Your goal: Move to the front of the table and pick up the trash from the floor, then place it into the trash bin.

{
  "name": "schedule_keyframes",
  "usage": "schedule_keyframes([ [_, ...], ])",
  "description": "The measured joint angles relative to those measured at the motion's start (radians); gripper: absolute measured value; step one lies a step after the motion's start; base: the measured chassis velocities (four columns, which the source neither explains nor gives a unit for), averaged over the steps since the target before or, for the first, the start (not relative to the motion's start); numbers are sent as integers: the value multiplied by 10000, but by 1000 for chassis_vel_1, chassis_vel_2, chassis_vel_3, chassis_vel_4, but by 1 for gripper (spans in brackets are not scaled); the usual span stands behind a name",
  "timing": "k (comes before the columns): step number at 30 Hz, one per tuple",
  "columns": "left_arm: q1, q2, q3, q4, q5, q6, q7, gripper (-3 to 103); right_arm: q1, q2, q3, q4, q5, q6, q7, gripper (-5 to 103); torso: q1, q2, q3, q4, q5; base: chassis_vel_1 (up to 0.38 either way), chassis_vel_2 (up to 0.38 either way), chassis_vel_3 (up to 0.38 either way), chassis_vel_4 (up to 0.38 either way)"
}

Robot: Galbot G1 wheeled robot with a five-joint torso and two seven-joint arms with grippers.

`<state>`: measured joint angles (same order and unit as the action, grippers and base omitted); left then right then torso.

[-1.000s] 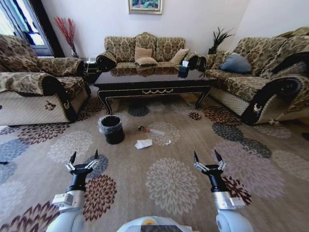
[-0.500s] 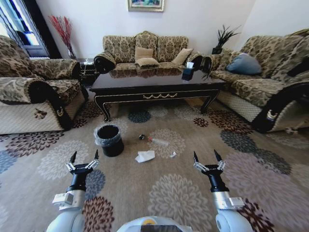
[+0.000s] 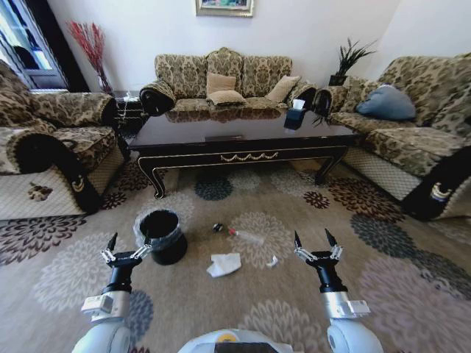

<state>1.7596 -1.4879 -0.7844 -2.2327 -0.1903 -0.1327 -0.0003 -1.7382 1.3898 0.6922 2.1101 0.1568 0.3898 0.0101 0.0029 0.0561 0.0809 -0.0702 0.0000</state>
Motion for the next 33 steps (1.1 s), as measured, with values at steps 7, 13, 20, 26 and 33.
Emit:
schedule_keyframes([
  [7, -73, 0, 8, 63, -10, 0, -4, 100, 47, -31, 3, -59, -17, -4, 261, 100, 4, -1, 2, -1, 0, -109, 105, 100, -90],
  [13, -131, 37, -56, 79, -75, 12, -8, 100, 44, 5, 4, -151, -47, 11, 277, 100, -4, 1, -3, 0, 0, 19, -22, -23, 25],
  [20, -86, 63, -111, 76, -166, 11, -12, 100, 86, 54, 58, -222, -96, 191, 116, 100, -2, 0, 0, 2, 0, 0, 0, 0, 0],
  [26, -563, 246, -238, 126, -406, 1287, -1494, 100, 41, 105, 37, -177, -195, 144, 397, 100, -2, 1, 0, 2, -1, 0, 0, 0, 0],
  [33, -1769, 1328, -458, -157, -2354, 4014, -3353, 100, -25, 71, 141, -202, -350, -138, 899, 100, -2, 0, 0, 0, 0, 0, 0, 0, 0],
])
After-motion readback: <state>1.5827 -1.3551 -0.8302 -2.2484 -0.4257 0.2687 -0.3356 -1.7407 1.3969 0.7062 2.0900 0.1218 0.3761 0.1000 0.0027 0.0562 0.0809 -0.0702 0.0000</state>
